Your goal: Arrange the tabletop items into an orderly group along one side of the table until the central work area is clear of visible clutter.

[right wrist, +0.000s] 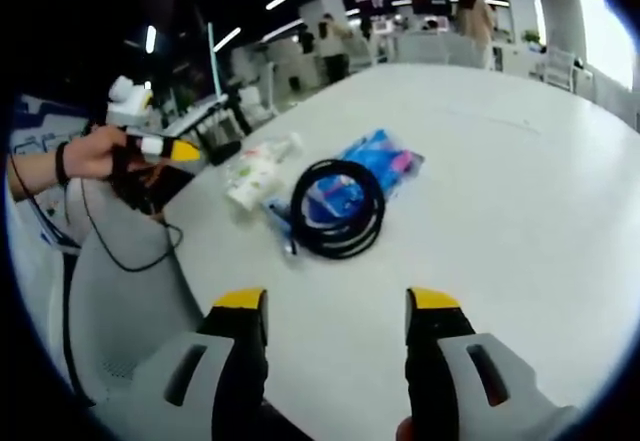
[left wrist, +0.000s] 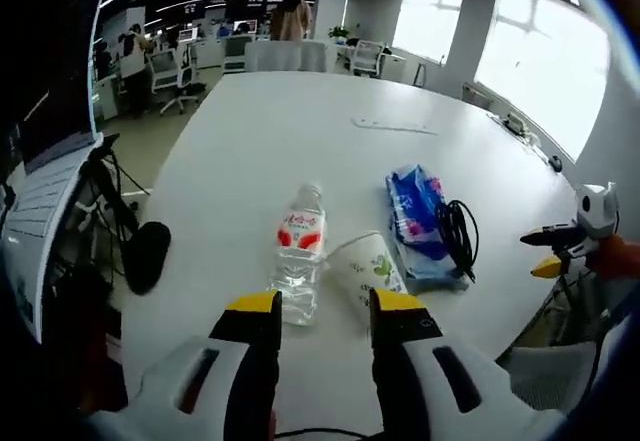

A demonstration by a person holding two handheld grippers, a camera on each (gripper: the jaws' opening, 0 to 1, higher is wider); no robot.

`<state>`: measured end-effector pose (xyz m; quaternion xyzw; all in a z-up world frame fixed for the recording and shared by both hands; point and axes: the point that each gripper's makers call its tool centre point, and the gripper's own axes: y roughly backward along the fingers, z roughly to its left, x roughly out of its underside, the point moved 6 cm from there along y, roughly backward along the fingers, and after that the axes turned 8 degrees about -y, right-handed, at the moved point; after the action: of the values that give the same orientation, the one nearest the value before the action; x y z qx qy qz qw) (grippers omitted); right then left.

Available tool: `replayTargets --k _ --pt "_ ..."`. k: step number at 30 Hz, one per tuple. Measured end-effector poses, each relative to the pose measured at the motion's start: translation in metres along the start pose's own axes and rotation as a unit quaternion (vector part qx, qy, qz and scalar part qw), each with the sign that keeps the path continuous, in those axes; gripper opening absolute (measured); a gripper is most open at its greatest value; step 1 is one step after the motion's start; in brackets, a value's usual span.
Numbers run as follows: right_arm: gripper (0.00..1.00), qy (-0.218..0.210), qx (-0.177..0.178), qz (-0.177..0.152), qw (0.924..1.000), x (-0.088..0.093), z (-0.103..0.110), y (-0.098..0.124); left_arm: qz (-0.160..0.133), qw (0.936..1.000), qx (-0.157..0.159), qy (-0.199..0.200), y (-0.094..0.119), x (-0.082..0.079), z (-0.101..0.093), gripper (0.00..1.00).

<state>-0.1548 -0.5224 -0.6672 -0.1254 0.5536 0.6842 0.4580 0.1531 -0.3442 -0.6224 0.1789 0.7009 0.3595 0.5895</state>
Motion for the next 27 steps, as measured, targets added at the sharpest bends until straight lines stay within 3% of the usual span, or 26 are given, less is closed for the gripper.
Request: replayTargets --k 3,8,16,27 --pt "0.53 0.0 0.0 0.002 1.0 0.001 0.0 -0.001 0.017 0.9996 0.005 0.023 -0.011 0.002 0.005 0.34" --pt "0.53 -0.003 0.0 0.004 1.0 0.002 -0.001 -0.001 0.046 0.9989 0.004 -0.002 -0.025 0.002 0.009 0.34" --pt "0.53 -0.012 0.003 0.009 0.9999 0.008 -0.004 -0.001 0.082 0.9966 0.005 -0.003 -0.047 -0.002 0.016 0.34" --pt "0.53 -0.024 0.011 0.01 0.9996 0.017 -0.008 0.004 0.103 0.9946 0.013 0.004 -0.07 -0.02 0.022 0.34"
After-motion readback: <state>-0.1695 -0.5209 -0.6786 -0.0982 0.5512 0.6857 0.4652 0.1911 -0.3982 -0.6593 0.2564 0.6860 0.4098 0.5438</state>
